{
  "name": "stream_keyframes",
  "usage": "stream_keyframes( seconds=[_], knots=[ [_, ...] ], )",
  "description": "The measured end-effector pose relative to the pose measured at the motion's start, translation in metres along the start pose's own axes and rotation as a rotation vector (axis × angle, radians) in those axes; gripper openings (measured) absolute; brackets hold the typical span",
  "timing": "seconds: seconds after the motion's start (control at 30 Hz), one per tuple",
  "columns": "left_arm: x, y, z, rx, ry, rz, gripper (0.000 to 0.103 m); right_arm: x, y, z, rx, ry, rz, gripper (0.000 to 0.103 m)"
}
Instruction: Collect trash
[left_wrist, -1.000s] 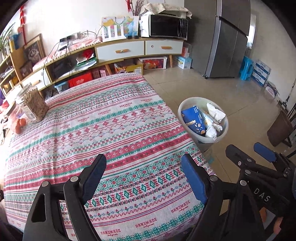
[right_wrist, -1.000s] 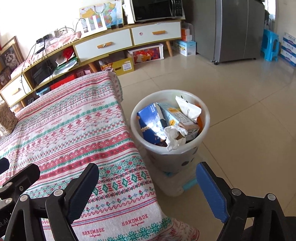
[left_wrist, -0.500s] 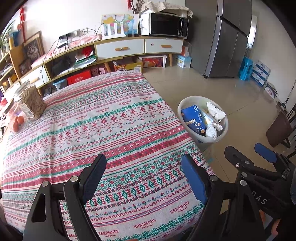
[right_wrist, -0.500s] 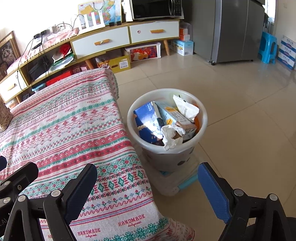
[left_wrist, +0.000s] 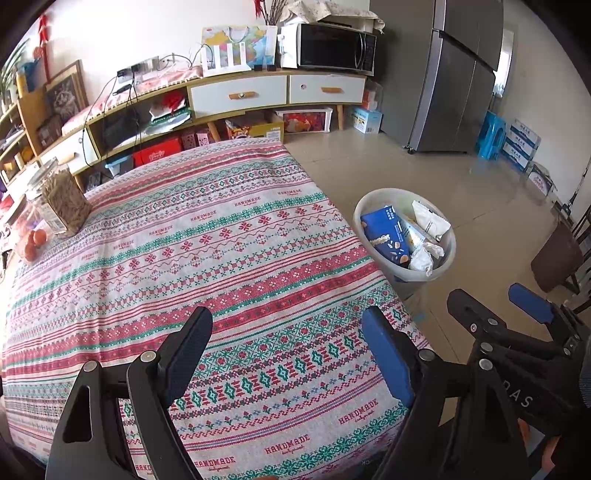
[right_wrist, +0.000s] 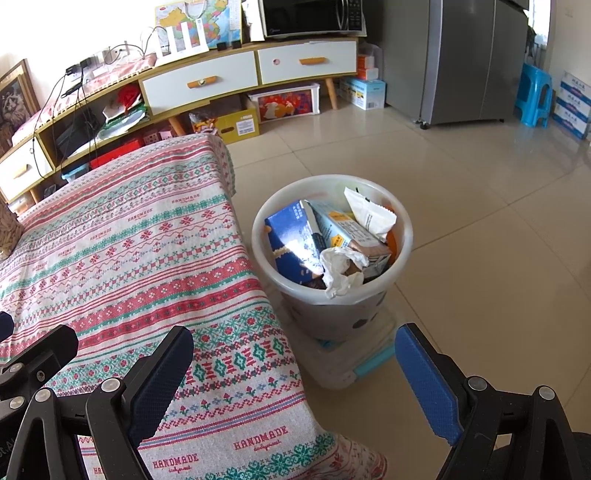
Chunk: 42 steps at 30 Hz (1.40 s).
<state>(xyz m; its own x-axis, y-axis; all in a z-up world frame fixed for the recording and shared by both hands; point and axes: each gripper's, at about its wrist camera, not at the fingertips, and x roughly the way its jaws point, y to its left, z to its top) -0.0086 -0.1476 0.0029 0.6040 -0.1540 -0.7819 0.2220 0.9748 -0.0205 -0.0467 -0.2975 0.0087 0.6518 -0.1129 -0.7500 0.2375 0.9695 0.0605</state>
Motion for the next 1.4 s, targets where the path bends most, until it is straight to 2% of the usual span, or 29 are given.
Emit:
stream_keyframes(
  seconds=[1.4],
  knots=[
    [0.0024, 0.0004, -0.0013, -0.005, 0.012, -0.008, 0.086, 0.0025, -0.0011, -0.0022, -0.002, 0.003, -0.007, 0.093]
  ],
)
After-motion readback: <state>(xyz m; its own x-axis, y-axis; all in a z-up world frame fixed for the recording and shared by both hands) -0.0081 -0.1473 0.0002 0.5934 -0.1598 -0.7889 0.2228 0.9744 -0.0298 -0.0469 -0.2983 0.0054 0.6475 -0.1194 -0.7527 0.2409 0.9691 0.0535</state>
